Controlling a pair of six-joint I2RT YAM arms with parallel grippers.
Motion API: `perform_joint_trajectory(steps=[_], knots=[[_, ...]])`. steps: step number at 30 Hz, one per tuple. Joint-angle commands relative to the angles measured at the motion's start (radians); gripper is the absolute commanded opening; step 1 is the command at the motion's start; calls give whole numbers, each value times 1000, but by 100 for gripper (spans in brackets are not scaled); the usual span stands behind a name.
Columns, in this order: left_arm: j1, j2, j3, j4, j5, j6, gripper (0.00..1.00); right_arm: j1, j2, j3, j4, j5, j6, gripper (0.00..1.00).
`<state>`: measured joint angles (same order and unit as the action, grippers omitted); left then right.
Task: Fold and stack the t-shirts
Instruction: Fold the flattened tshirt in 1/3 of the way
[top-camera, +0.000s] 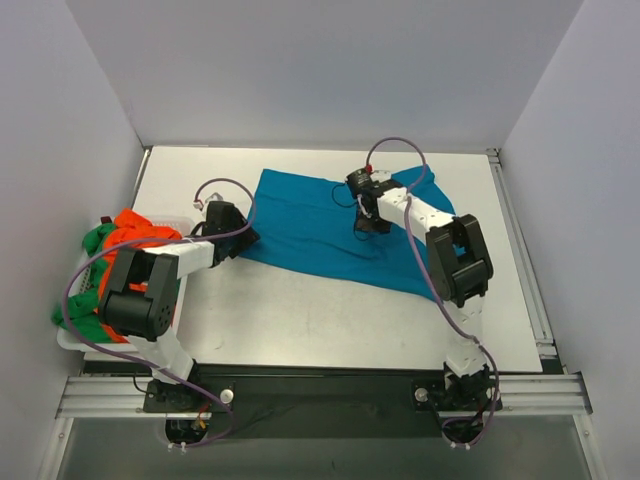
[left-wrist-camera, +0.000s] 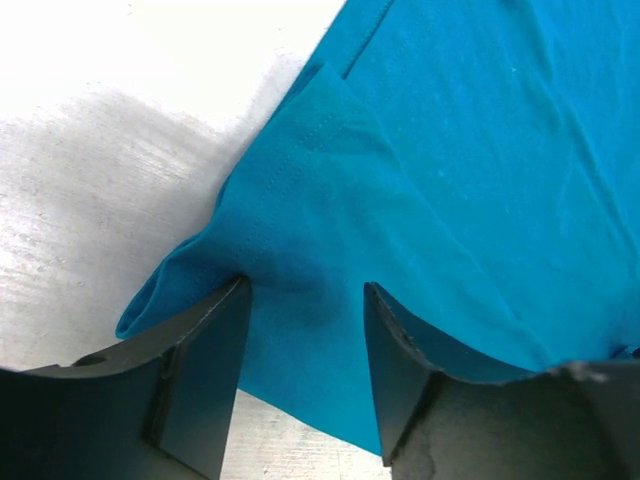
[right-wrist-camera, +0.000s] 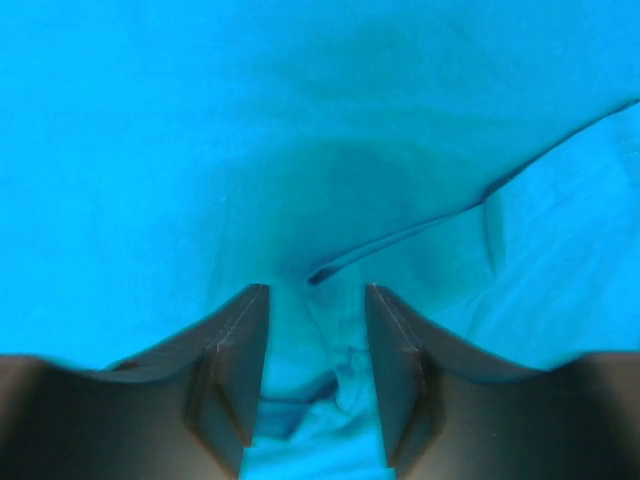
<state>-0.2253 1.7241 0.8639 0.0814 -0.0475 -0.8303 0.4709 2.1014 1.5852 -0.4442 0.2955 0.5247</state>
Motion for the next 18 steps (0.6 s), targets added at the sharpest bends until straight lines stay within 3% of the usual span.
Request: perform_joint_trajectory(steps=[1,5,11,18], knots=[[6,-38,-48,39,15,16,61,-9,-132,-20,-1,4,-14,45],[-12,-121,-68,9,-27,-1,63,-43,-326,-138,5,-50,76,54],[-63,-293,-101,-219,-277,-18,61,-109,-622,-452,2,-155,262,54],[-60,-336,-151,-284,-351,-43,61,-141,-932,-844,15,-226,422,52]])
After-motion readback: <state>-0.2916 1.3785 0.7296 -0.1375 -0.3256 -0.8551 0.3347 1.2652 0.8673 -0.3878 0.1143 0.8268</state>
